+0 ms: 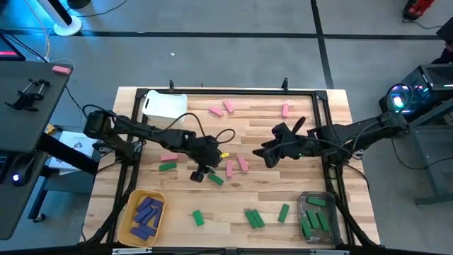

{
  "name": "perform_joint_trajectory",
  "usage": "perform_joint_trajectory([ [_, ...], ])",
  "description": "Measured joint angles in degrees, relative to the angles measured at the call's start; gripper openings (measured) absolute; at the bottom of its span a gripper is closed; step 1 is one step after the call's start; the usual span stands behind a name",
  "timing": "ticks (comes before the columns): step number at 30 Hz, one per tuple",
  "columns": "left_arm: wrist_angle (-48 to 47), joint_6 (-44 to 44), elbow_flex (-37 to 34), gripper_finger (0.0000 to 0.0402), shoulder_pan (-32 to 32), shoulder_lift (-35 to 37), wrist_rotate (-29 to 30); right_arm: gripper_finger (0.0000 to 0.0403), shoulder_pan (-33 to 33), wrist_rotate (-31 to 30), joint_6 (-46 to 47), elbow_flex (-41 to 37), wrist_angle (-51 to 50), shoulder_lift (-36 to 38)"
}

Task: Sort blocks
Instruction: Put the green block into the black bin

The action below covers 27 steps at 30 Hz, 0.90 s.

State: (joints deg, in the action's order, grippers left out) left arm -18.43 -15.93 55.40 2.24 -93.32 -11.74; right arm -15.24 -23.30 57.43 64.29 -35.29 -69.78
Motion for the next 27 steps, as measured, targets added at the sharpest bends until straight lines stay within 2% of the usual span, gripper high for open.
perform_joint_trajectory([
  [8, -4.6, -4.0, 5.7, 0.0228, 0.7, -7.9, 0.2, 0.0193, -3.6, -5.7, 8.5, 0.0, -0.2, 0.0],
  [11, -7.2, -5.2, 6.4, 0.0247, 1.4, -10.9, -0.3, 0.0193, -4.1, -7.1, 9.6, 0.0, -0.3, 0.0],
  [14, -8.6, -4.3, 6.6, 0.0254, 1.7, -12.9, -3.5, 0.0193, -4.3, -7.8, 9.7, 0.0, -0.3, 0.0],
  [18, -7.2, -2.7, 6.1, 0.0255, 1.9, -14.5, -4.2, 0.0193, -4.3, -8.0, 9.7, 0.0, -0.5, 0.0],
  [23, -6.9, -1.4, 6.0, 0.0243, 2.1, -16.3, -0.3, 0.0193, -4.3, -8.0, 9.6, 0.0, -0.5, 0.0],
  [25, -6.9, -0.1, 6.0, 0.021, 2.1, -16.5, 0.8, 0.0193, -4.3, -8.0, 9.6, 0.0, -0.5, 0.0],
  [27, -6.7, 1.8, 5.9, 0.0147, 2.1, -16.2, 2.7, 0.0193, -4.3, -8.0, 8.5, 0.0, -0.5, 0.0],
])
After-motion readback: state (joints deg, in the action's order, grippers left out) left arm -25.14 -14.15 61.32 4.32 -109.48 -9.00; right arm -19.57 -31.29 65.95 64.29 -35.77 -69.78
